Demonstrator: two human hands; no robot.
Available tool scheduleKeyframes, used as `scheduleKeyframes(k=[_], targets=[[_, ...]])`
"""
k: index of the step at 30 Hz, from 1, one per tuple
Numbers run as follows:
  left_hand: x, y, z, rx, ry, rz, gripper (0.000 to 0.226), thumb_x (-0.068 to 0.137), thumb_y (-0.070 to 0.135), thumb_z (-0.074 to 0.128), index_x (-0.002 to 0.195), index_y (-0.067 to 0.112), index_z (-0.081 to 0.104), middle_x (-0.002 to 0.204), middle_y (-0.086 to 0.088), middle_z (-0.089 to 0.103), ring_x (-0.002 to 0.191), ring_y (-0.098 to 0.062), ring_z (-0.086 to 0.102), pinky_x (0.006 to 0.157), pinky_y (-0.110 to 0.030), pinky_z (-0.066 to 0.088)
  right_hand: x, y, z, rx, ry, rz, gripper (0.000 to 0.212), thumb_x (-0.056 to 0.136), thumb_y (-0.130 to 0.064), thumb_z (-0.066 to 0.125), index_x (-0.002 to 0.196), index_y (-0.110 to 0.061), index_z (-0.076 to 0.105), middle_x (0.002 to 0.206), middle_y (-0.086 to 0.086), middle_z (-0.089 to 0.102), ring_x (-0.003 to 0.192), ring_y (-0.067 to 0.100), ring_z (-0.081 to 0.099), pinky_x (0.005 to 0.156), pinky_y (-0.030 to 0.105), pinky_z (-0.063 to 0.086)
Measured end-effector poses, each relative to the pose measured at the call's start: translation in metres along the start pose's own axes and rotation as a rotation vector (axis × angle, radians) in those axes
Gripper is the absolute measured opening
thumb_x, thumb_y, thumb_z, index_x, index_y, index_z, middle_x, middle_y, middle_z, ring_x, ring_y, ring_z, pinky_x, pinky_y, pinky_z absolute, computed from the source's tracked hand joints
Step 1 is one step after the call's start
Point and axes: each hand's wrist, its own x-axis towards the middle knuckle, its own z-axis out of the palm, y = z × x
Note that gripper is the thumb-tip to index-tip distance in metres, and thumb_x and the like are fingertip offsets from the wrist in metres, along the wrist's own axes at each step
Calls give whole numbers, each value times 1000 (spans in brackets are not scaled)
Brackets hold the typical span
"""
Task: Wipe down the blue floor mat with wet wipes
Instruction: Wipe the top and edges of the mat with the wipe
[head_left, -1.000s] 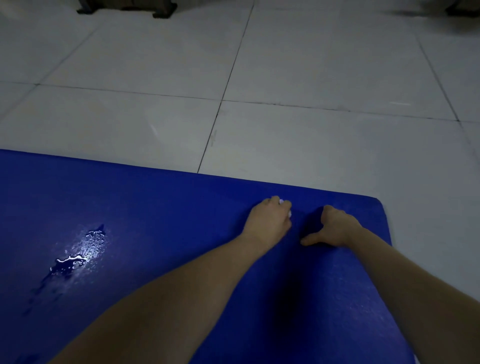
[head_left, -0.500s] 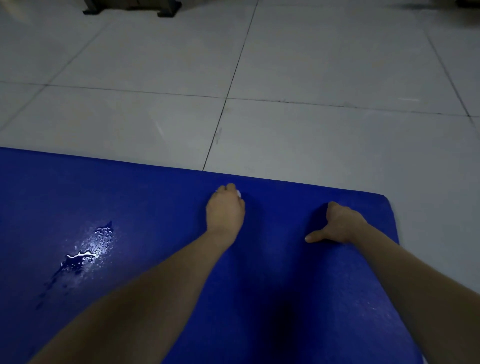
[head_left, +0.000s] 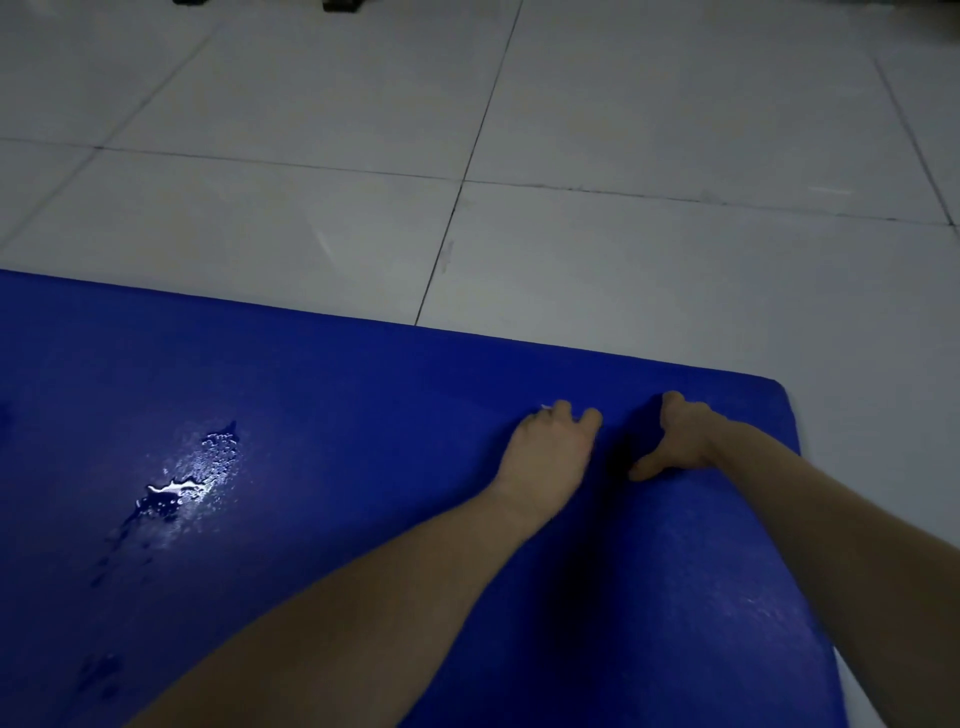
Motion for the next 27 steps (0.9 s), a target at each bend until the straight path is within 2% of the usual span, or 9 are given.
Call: scheduleKeyframes(k=[3,6,8,10,13,18,22,25,27], targets=[[-2,-53,-14,46,3,-157,21,94,7,52,113,14,56,99,-10,58,78,-26,60,59,-35,38,-6,-2,8,-24,-3,-3,102,66,-65,84,137,-8,38,148,19,34,121,31,47,96,41,49],[-20,-115,-32,80,37,-381,20,100,8,42,117,13,52,106,-11,59,80,-26,60,59,-36,43,-36,5,26,-80,-70,14,81,60,-75,80,104,-13,50,123,11,50,101,21,52,80,31,50],[-35,-145,-40,56,63,-517,17,101,10,43,115,10,52,102,-13,59,76,-26,57,57,-38,44,-62,13,42,-100,-143,62,99,57,-75,82,126,-12,48,126,8,49,108,21,54,89,34,54],[-45,-157,-41,3,68,-623,15,102,11,45,114,8,53,99,-14,60,74,-25,55,55,-37,40,-78,17,60,-173,-129,88,131,57,-75,82,152,-7,22,148,14,35,129,29,48,101,41,50],[-41,-140,-36,-113,103,-709,13,101,9,48,111,5,56,100,-15,64,78,-26,59,57,-36,41,-84,19,70,-191,-43,50,143,56,-77,81,157,-6,7,157,19,22,138,34,42,106,45,47],[-31,-61,-20,-252,113,-613,15,102,15,47,105,7,60,97,-10,64,76,-21,59,59,-33,46,-76,20,60,-176,-86,23,146,43,-83,80,154,-10,20,154,13,34,137,31,41,107,45,46],[-28,19,-3,-356,85,-404,17,98,18,48,89,10,61,93,-8,65,74,-21,59,63,-36,52,-73,16,55,-183,-98,4,118,44,-76,86,134,-15,43,136,5,51,121,25,51,100,43,51],[-35,52,8,-315,61,-219,18,103,21,50,103,11,64,99,-7,65,83,-21,64,73,-36,57,-71,17,57,-177,-103,11,115,44,-73,87,134,-16,43,128,3,54,113,22,54,96,41,53],[-38,46,8,-206,57,-112,14,103,21,52,100,10,61,92,-8,64,78,-22,63,67,-33,55,-72,15,56,-188,-104,8,109,46,-72,88,130,-16,45,121,1,54,109,20,55,94,40,54]])
